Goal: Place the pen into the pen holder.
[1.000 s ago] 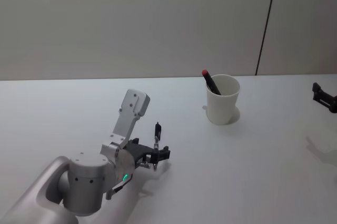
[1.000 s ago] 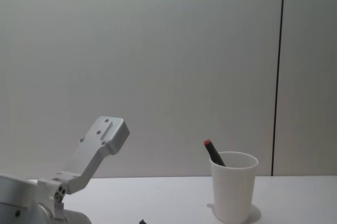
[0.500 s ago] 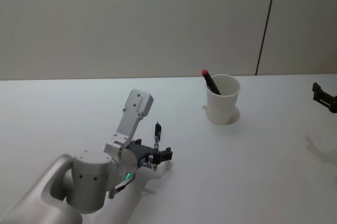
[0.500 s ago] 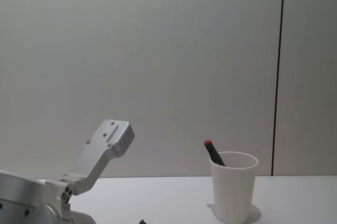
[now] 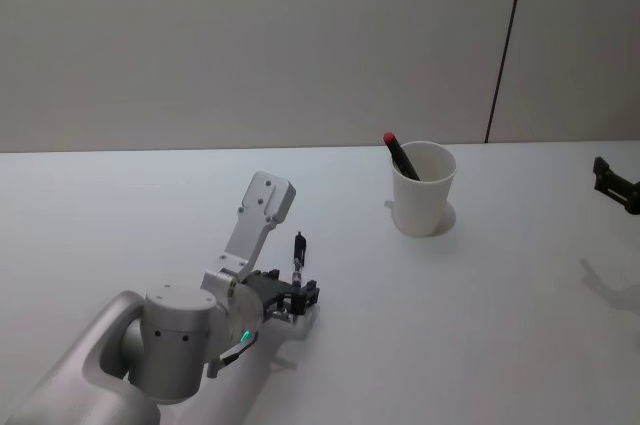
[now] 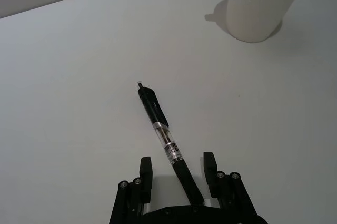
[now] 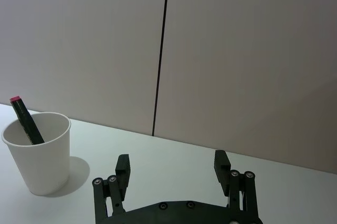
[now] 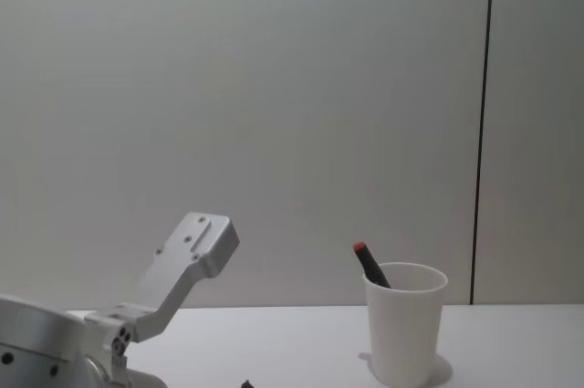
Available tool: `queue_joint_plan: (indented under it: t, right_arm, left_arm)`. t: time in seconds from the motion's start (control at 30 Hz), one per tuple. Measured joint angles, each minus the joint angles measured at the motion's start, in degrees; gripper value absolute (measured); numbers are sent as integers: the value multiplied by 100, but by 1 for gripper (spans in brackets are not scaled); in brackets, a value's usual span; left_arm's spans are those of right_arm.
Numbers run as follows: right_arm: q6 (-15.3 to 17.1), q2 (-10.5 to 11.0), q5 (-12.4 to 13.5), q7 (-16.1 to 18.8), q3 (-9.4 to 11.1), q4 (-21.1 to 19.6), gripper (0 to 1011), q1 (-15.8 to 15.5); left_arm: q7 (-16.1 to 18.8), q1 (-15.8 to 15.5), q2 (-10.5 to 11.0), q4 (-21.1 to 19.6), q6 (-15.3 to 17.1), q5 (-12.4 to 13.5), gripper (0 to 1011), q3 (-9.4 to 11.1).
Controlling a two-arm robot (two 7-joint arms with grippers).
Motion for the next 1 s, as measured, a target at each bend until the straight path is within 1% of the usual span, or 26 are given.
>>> queue_joint_plan:
  t: [0.17, 0.2, 0.23, 0.27, 0.3, 0.33, 0.37, 0.4, 0.43, 0.47, 0.53, 0.7, 1.0]
  right_arm:
    - [0, 0, 0, 0, 0, 0, 1002, 0]
    - [0, 0, 0, 0, 0, 0, 1002, 0]
    - [0, 0, 0, 0, 0, 0, 1002, 0]
    - [0, 0, 0, 0, 0, 0, 1002, 0]
    - [0, 0, 0, 0, 0, 0, 1002, 0]
    - [0, 0, 0, 0, 0, 0, 1002, 0]
    - [0, 0, 0, 0, 0, 0, 1002, 0]
    - [0, 0, 0, 0, 0, 0, 1002, 0]
    - [0, 0, 0, 0, 0, 0, 1002, 0]
    - [0, 0, 0, 0, 0, 0, 1002, 0]
    - [0, 0, 0, 0, 0, 0, 1002, 0]
    - [0, 0, 0, 0, 0, 0, 1002, 0]
    - [0, 0, 0, 0, 0, 0, 1002, 0]
  left_arm:
    - [0, 7, -7, 14, 16, 36, 512, 7]
    - [0, 12, -9, 20, 20, 44, 500, 9]
    - [0, 14, -9, 23, 21, 47, 451, 10]
    - [0, 16, -10, 25, 23, 51, 439, 10]
    - [1, 21, -13, 32, 27, 57, 371, 11]
    - [0, 23, -14, 34, 28, 60, 353, 11]
    - [1, 24, -16, 37, 29, 62, 308, 12]
    - [1, 25, -17, 39, 30, 65, 308, 12]
    - [3, 28, -21, 45, 31, 71, 251, 13]
    - [4, 28, -22, 48, 31, 74, 251, 13]
    - [6, 30, -28, 58, 30, 80, 194, 14]
    - [12, 34, -42, 84, 30, 89, 153, 13]
    - [31, 52, -49, 83, 23, 103, 127, -1]
